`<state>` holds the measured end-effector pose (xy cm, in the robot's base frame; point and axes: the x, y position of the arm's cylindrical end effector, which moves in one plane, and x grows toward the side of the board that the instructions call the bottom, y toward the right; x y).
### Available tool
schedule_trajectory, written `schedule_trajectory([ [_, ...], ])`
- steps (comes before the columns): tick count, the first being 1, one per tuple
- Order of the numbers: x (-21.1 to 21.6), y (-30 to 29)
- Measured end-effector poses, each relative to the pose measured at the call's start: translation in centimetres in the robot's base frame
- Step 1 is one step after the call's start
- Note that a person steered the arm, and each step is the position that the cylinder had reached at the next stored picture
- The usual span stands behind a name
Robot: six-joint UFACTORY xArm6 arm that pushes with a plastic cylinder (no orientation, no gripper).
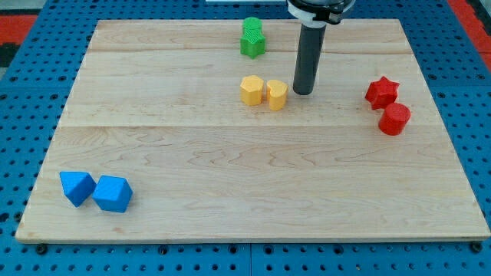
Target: Push the green circle towards the top left side of the board
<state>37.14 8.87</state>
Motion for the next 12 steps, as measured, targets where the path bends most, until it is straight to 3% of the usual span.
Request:
schedule_trajectory([
  [1, -0.8, 0.0],
  [3, -8.8, 0.2],
  [6, -13.1, 0.4],
  [10, -14.9, 0.4],
  [12, -14.9, -3.0],
])
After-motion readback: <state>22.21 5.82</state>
